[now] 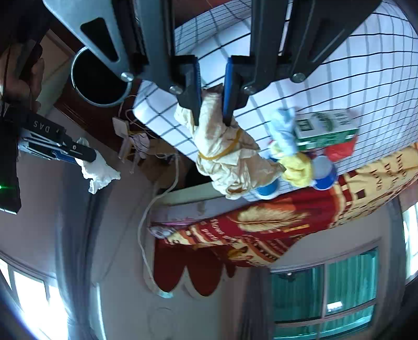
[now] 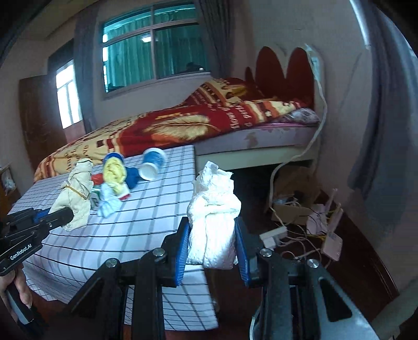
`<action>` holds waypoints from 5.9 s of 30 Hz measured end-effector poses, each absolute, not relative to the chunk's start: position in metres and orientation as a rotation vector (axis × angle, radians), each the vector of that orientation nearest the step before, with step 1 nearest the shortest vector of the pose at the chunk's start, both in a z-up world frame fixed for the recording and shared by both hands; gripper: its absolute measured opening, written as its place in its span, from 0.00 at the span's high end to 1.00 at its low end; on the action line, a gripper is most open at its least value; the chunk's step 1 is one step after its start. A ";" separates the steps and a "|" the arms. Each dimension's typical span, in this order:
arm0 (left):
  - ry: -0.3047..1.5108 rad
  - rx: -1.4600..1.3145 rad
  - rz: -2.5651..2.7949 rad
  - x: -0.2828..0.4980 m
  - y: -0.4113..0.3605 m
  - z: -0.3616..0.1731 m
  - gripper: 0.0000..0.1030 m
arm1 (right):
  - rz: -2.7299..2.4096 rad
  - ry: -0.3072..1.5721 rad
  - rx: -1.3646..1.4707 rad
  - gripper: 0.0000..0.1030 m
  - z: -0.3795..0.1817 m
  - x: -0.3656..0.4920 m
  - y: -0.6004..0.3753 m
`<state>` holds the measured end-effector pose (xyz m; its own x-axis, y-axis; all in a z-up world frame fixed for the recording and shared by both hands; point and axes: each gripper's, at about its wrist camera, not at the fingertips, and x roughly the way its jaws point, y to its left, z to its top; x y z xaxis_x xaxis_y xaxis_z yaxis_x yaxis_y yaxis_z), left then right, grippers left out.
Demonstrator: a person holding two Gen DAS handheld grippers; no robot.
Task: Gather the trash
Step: 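Carry the beige bundle and white tissue with both grippers over the bucket, then open both grippers to drop the bundle and tissue into the bucket, then move both empty grippers back toward the table, then grasp the green milk carton with the left gripper while the right grasps the white mask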
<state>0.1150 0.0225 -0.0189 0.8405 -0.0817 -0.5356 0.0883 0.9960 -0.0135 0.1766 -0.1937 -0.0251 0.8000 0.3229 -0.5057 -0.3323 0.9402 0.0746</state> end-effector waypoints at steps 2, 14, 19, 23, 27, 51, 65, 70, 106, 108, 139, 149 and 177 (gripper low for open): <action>0.572 0.021 -0.112 0.118 0.012 -0.020 0.85 | 0.331 0.546 -0.006 0.66 -0.028 0.176 -0.207; 0.602 0.068 -0.270 0.130 -0.061 -0.033 0.85 | 0.223 0.585 0.024 0.66 -0.049 0.163 -0.282; 0.625 0.087 -0.348 0.134 -0.098 -0.043 0.85 | 0.185 0.607 0.036 0.66 -0.057 0.157 -0.311; 0.646 0.102 -0.408 0.135 -0.122 -0.053 0.85 | 0.156 0.629 0.042 0.66 -0.066 0.151 -0.334; 0.681 0.125 -0.454 0.135 -0.148 -0.066 0.85 | 0.128 0.664 0.046 0.66 -0.080 0.147 -0.355; 0.934 0.172 -0.608 0.168 -0.218 -0.158 0.74 | 0.191 0.910 0.022 0.64 -0.191 0.164 -0.401; 0.837 0.195 -0.368 0.161 -0.196 -0.147 0.00 | -0.018 0.906 0.003 0.00 -0.196 0.167 -0.418; 0.798 0.188 -0.358 0.158 -0.191 -0.131 0.00 | -0.014 0.873 0.002 0.00 -0.178 0.164 -0.412; 0.607 0.034 -0.051 0.117 -0.028 -0.046 0.00 | 0.215 0.637 -0.073 0.00 -0.070 0.167 -0.250; 0.605 0.010 -0.012 0.111 -0.006 -0.044 0.00 | 0.249 0.622 -0.076 0.00 -0.065 0.169 -0.232; 0.638 -0.122 0.299 0.118 0.200 -0.063 0.06 | 0.687 0.695 -0.235 0.32 -0.068 0.257 0.070; 0.639 -0.132 0.269 0.143 0.193 -0.064 0.06 | 0.757 0.768 -0.242 0.84 -0.089 0.284 0.087; 0.670 -0.252 0.551 0.174 0.252 -0.076 0.15 | 0.665 0.747 -0.168 0.84 -0.085 0.302 0.045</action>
<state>0.1736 0.2520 -0.0763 0.6486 0.3998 -0.6476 -0.5577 0.8287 -0.0470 0.3024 0.0454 -0.0848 0.5411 0.4993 -0.6767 -0.6142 0.7843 0.0876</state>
